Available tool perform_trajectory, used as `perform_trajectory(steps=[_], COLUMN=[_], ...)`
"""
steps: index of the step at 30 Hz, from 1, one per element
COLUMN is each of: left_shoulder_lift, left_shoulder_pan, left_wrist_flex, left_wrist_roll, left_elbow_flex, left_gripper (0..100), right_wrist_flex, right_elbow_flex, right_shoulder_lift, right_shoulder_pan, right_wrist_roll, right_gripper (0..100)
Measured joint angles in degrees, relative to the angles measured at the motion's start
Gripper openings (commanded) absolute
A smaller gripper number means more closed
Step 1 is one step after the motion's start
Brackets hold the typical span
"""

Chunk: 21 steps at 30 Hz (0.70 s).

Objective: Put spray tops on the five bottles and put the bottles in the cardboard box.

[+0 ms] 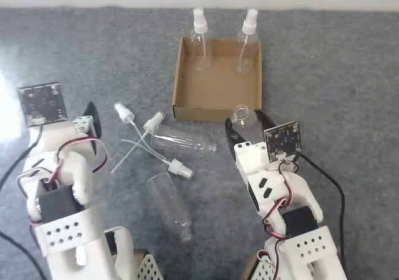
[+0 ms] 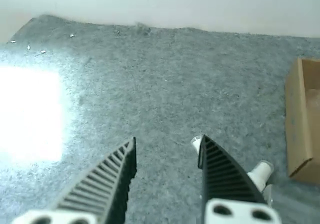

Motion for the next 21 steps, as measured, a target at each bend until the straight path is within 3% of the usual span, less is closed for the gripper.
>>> perform_trajectory(steps=[7, 14, 21], left_shoulder_lift=[4.1, 26.4, 48.8], left_shoulder_pan=[4.6, 6.2, 6.1], left_wrist_flex=[6.0, 12.6, 13.8], left_wrist_roll=[-4.9, -4.9, 1.3], left_elbow_flex=[-4.4, -17.2, -27.3], left_gripper=[19, 19, 19], right_wrist_flex=[0.0, 0.0, 0.0], right_elbow_flex=[0.0, 0.0, 0.0], right_shoulder_lift=[0.0, 0.0, 0.0], right_shoulder_pan=[0.3, 0.2, 0.2], right_wrist_roll=[0.0, 0.0, 0.0], right_gripper=[0.6, 0.6, 0.6])
